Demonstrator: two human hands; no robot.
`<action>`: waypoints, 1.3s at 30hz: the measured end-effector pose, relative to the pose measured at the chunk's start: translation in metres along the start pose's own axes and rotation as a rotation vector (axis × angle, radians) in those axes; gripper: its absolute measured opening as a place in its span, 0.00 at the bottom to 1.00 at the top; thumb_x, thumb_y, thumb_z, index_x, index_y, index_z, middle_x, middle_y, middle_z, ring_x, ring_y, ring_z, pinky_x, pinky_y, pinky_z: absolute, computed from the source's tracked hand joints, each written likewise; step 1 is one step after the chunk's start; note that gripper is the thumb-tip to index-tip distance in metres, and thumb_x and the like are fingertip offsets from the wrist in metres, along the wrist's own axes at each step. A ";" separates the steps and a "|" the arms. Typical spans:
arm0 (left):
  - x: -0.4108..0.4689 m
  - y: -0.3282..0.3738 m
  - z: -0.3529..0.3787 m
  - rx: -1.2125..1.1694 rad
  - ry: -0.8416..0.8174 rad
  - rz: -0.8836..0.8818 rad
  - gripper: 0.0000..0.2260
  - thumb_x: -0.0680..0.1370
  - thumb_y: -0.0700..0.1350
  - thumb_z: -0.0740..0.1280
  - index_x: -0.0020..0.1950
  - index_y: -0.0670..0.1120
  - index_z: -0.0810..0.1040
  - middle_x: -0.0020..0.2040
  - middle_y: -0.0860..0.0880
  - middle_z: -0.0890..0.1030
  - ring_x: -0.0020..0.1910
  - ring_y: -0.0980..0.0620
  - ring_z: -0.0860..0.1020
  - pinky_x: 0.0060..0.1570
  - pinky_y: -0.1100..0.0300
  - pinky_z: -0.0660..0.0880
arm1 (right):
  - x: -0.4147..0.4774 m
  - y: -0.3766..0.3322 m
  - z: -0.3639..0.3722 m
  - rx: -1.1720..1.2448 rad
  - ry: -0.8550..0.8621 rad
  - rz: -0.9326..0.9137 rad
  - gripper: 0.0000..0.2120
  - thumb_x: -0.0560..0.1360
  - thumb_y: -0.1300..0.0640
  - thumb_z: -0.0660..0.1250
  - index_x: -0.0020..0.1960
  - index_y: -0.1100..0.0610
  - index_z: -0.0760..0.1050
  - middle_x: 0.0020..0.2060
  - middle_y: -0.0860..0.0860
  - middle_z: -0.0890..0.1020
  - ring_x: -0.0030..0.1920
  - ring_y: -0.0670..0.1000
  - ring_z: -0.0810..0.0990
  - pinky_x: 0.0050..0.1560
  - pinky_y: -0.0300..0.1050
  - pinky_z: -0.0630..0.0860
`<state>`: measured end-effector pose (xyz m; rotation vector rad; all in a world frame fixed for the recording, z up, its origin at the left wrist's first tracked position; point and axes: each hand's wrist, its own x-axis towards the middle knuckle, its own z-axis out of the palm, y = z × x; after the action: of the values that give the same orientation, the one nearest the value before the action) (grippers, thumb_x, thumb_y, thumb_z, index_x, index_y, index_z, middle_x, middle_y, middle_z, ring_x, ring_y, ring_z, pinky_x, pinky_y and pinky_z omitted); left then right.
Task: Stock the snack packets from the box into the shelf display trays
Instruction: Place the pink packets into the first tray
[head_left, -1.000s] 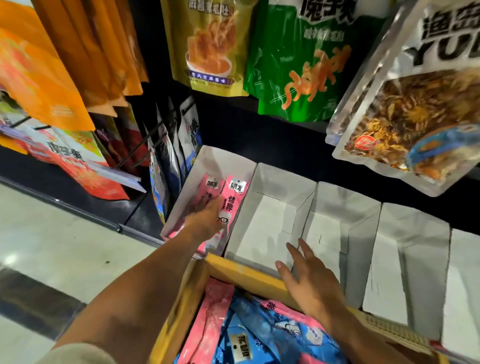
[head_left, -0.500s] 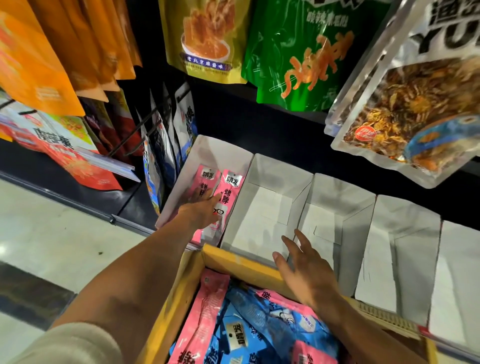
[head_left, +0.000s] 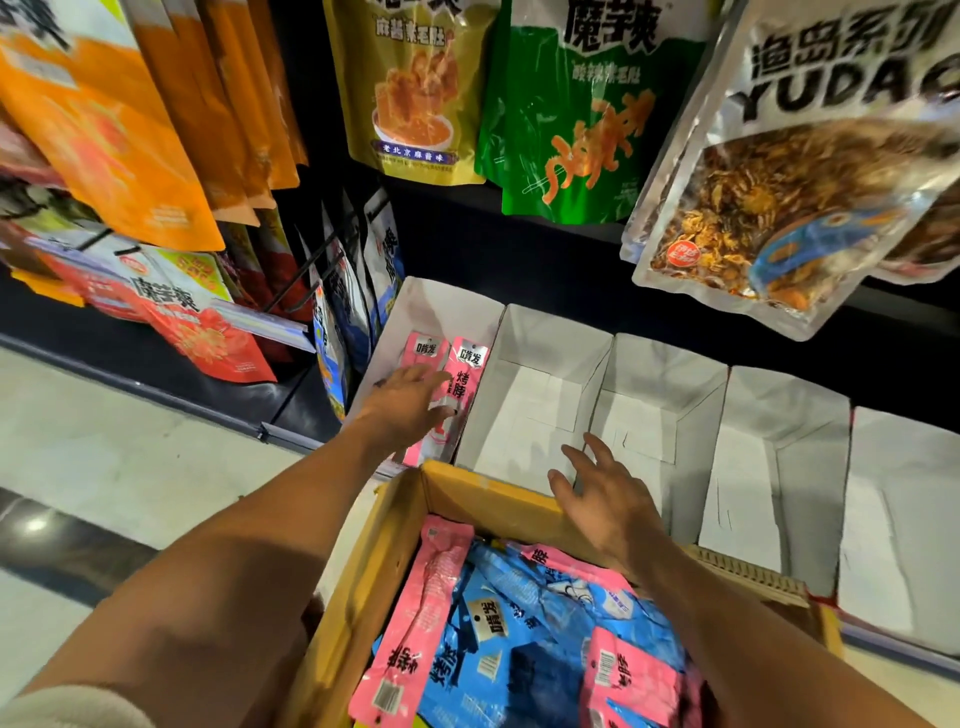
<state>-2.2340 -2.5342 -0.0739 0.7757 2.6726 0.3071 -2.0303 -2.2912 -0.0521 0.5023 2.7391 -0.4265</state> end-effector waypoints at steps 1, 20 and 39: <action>-0.011 0.002 -0.003 -0.005 0.052 0.032 0.26 0.84 0.61 0.60 0.80 0.56 0.62 0.82 0.48 0.62 0.80 0.42 0.60 0.75 0.40 0.64 | -0.001 0.000 0.000 -0.008 0.000 0.003 0.31 0.79 0.32 0.47 0.78 0.42 0.59 0.81 0.46 0.52 0.77 0.53 0.62 0.73 0.55 0.64; -0.276 0.028 0.068 0.043 0.072 -0.011 0.33 0.83 0.54 0.59 0.84 0.55 0.46 0.84 0.47 0.42 0.83 0.42 0.49 0.79 0.44 0.57 | -0.148 -0.015 0.060 0.188 0.101 -0.349 0.10 0.79 0.52 0.64 0.59 0.47 0.78 0.56 0.45 0.80 0.57 0.50 0.79 0.54 0.48 0.77; -0.288 0.055 0.024 0.065 -0.174 -0.125 0.34 0.83 0.57 0.61 0.84 0.59 0.44 0.84 0.49 0.40 0.83 0.42 0.46 0.80 0.44 0.54 | -0.216 -0.020 0.092 -0.227 -0.315 -0.436 0.38 0.71 0.41 0.69 0.77 0.51 0.61 0.64 0.50 0.74 0.64 0.54 0.76 0.62 0.47 0.74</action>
<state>-1.9702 -2.6450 -0.0049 0.6201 2.5625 0.1156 -1.8231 -2.4035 -0.0522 -0.2099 2.5285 -0.2608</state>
